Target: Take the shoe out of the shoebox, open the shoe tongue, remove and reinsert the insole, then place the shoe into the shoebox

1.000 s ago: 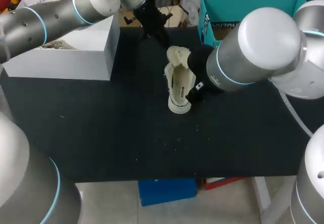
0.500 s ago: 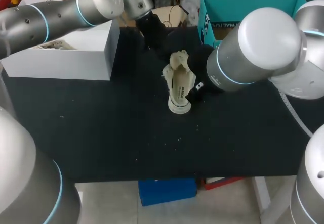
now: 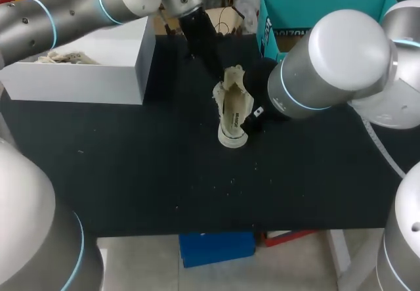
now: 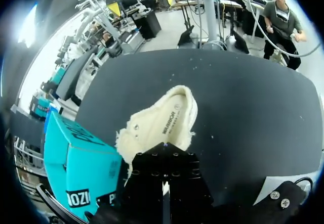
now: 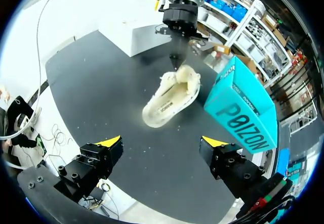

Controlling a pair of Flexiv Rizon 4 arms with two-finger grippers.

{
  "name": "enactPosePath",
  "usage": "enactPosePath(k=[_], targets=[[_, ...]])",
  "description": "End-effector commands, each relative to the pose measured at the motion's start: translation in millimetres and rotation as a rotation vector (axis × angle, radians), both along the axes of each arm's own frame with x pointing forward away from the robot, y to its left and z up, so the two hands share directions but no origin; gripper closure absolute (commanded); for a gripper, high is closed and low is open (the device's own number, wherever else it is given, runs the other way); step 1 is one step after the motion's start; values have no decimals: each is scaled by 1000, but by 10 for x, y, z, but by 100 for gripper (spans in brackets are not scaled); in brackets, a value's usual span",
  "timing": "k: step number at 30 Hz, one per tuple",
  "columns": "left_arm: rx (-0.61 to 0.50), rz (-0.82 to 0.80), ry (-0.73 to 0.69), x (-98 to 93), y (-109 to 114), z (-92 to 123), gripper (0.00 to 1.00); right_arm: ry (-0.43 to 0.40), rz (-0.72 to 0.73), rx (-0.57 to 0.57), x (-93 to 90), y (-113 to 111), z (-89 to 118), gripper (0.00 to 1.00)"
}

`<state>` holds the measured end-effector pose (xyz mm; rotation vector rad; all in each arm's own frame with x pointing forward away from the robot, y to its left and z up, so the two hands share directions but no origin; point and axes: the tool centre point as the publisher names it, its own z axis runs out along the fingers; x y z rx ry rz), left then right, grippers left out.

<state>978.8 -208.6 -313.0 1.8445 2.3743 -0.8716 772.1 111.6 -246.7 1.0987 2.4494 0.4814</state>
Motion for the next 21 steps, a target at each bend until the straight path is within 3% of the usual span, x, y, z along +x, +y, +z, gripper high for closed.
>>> enactPosePath(k=[1, 6, 15, 21], targets=[[12, 13, -91, -84, 213, 427, 100, 0, 0, 2, -1, -3, -9, 0], [-1, 40, -123, 118, 225, 471, 100, 0, 0, 2, -1, -3, -9, 0], [-5, 90, -111, 488, 38, 85, 100, 0, 0, 2, -1, -3, -9, 0], [-10, 91, -86, 511, -110, -76, 100, 0, 0, 2, -1, -3, -9, 0]])
